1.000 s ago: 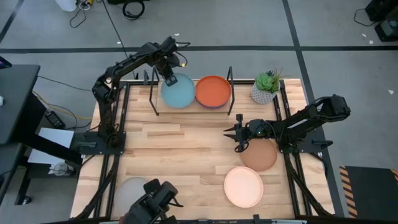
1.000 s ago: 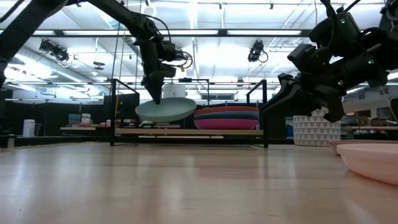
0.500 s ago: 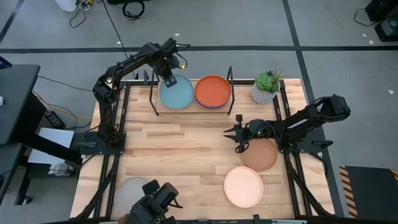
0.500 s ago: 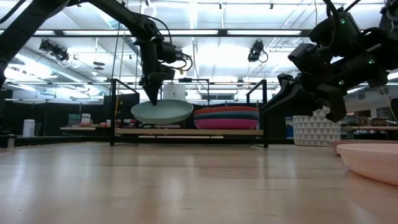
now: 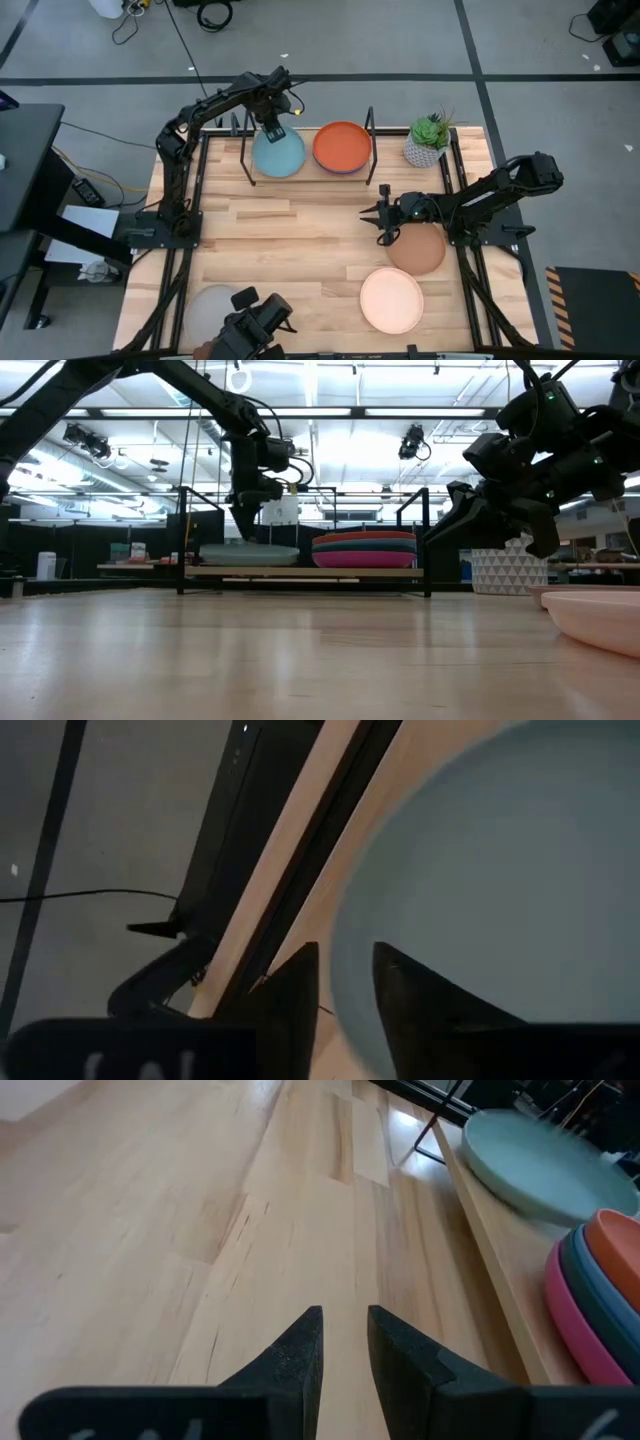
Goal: Place and stack plates onto a shelf
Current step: Put the light blue plate on the shelf, then stack the brown plate on top of the light blue plate on the shelf
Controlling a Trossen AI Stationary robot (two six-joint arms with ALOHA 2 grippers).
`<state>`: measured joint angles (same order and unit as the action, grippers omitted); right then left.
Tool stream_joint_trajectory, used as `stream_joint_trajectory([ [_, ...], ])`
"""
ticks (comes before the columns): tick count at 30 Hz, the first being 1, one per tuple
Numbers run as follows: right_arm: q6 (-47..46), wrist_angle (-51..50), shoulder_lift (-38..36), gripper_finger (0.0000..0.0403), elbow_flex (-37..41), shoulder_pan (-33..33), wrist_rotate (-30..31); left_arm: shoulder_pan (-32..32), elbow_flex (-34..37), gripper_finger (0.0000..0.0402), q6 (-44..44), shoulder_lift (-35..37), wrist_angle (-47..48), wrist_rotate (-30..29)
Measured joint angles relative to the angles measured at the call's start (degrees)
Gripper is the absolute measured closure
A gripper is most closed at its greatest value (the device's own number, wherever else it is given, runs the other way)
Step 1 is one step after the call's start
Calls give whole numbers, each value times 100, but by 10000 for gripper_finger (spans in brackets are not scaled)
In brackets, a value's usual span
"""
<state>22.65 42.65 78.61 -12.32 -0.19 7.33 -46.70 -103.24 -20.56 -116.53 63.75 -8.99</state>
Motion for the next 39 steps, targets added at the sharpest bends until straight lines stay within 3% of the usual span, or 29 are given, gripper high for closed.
stream_joint_trajectory([
  [4,-1,0,0,315,0,0,-2,82,-246,264,-59,33,127,56],
  [9,-2,0,0,315,0,0,-2,440,-190,260,-412,36,350,768],
  [21,-2,3,0,315,0,0,-2,911,1029,260,-336,-15,-150,396],
  [35,0,4,0,315,0,0,-2,1037,999,260,-120,10,-65,396],
  [39,14,-19,0,315,0,0,47,1315,760,260,466,128,434,791],
])
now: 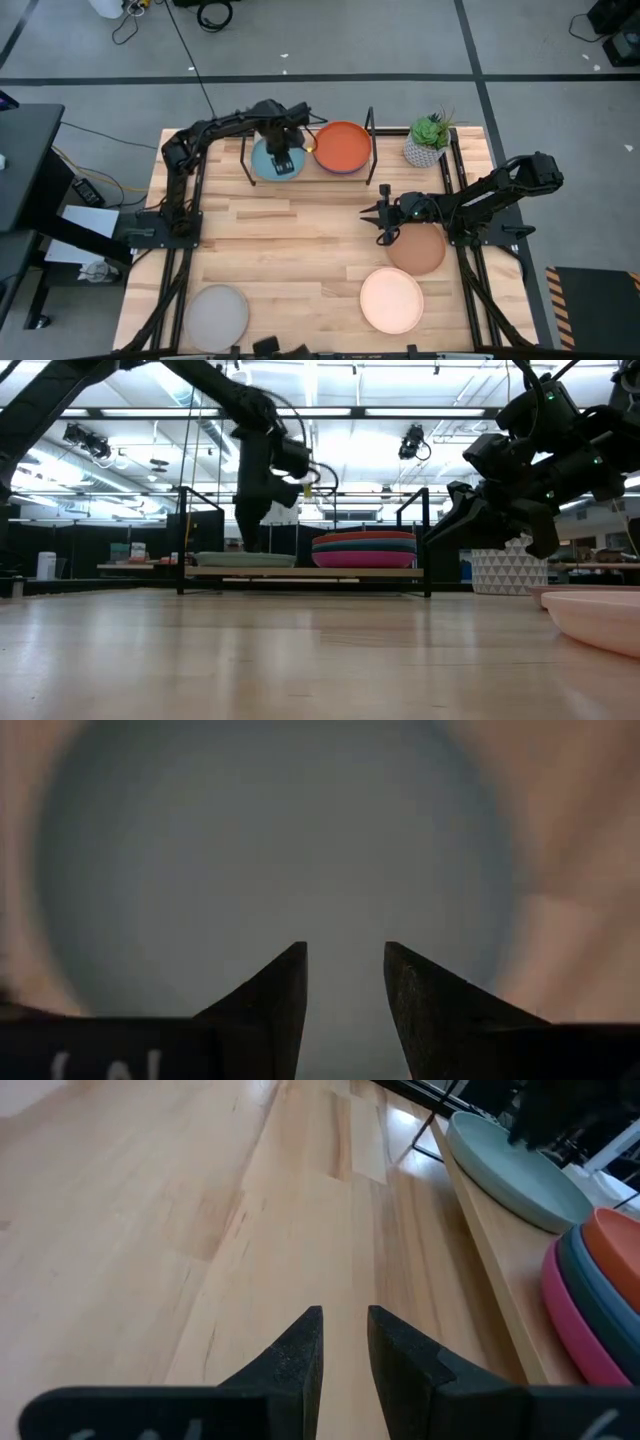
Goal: Place and stack plates onto a shelf
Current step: Stack the brown plate on top of the light blue plate on the shelf
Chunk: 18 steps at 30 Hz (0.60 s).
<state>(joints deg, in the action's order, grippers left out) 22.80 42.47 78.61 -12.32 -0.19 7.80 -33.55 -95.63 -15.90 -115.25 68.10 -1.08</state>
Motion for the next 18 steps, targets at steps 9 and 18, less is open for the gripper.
stream_joint_trajectory([
  [9,145,-205,-2,315,2,-2,171,1356,-37,261,872,119,-101,1120],
  [18,-389,-340,-2,321,-273,-262,568,2592,873,260,-229,339,-2103,371],
])
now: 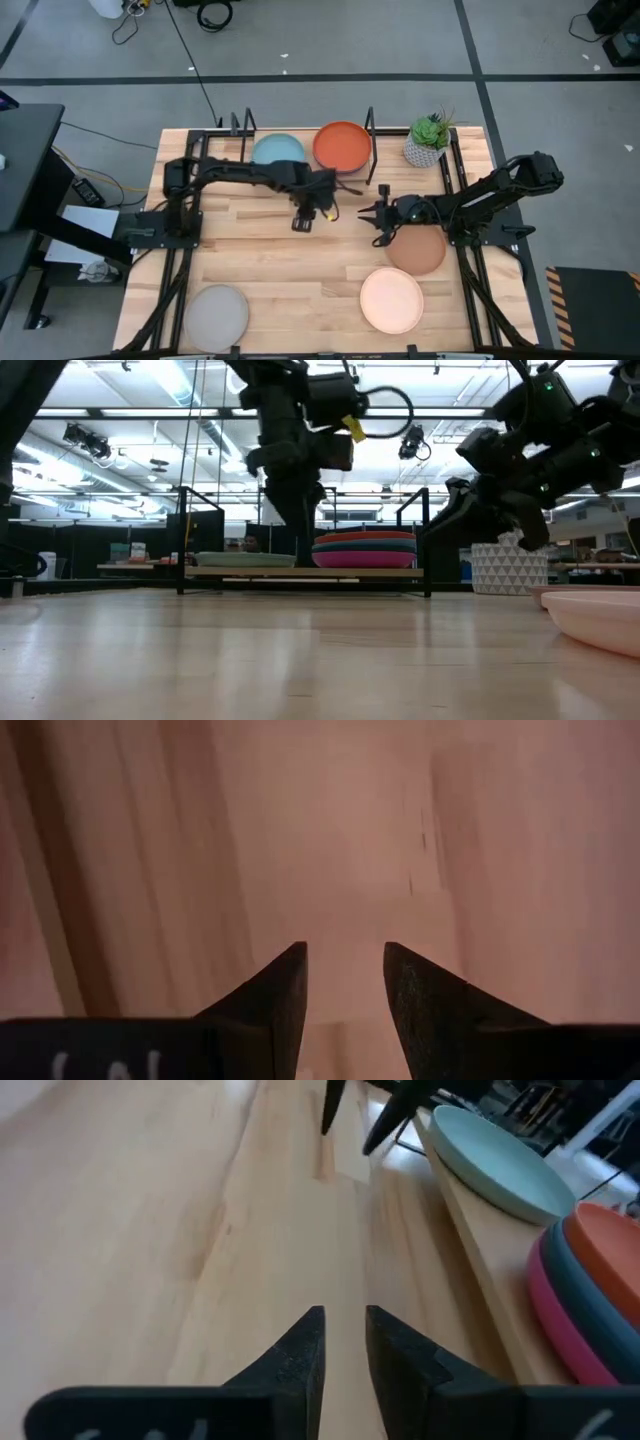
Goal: Place and stack plates onto a shelf
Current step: Stack the brown plate on top of the light blue plate on the shelf
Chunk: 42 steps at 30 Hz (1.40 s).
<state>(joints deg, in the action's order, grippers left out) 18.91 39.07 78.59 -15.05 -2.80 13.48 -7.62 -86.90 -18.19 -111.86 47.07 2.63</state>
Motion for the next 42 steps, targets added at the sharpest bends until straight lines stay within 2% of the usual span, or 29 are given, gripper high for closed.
stream_joint_trajectory([
  [5,-686,-917,0,330,-328,-165,99,-7,1112,260,-200,665,-1088,-102],
  [13,-1428,-3670,4,332,-1458,-280,195,-128,2712,260,-571,1644,-3034,-119],
  [20,-2116,-6760,4,314,-2617,-265,172,-126,3524,260,-950,1950,-4014,-117],
  [25,-2540,-8601,21,284,-3238,-259,-256,-133,3636,260,-920,1974,-3980,-115],
  [31,-2459,-9495,345,271,-3276,-212,-826,-88,3636,260,-701,1974,-4002,-115],
  [36,-2214,-9853,684,273,-3274,-246,-410,38,3636,260,-496,1974,-3992,-105],
  [42,-1862,-9755,1162,274,-3276,-140,-411,268,3634,260,-490,1974,-3764,-106],
])
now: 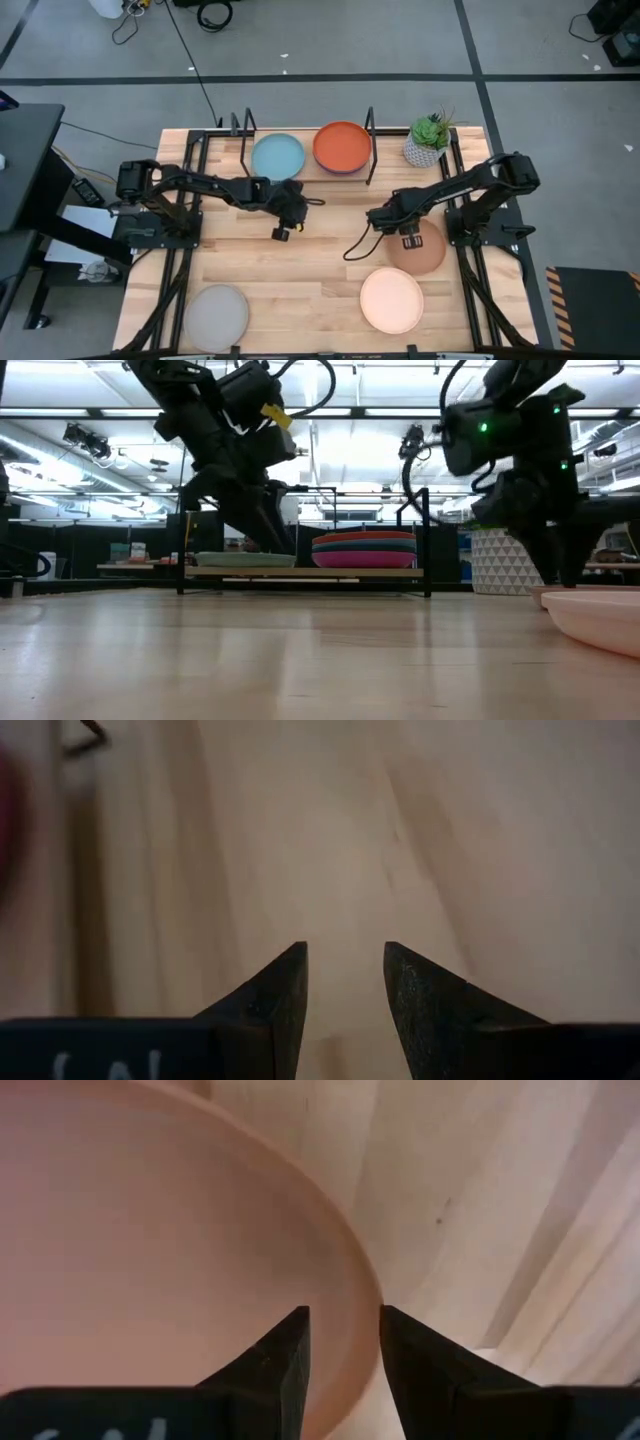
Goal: Place and stack plates onto a shelf
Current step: Stack the brown plate on top of the light blue plate on the shelf
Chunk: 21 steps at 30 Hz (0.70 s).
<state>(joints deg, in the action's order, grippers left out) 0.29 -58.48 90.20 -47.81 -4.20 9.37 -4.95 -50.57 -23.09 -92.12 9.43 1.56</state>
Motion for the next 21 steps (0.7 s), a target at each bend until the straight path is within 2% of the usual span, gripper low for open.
stream_joint_trajectory([
  [7,141,37,302,287,-2,189,45,379,0,260,240,226,1163,-66],
  [15,15,395,303,340,-7,398,-3,767,-4,260,489,452,1246,-225],
  [21,-430,772,314,346,-246,364,-202,885,-4,260,456,452,1272,-662],
])
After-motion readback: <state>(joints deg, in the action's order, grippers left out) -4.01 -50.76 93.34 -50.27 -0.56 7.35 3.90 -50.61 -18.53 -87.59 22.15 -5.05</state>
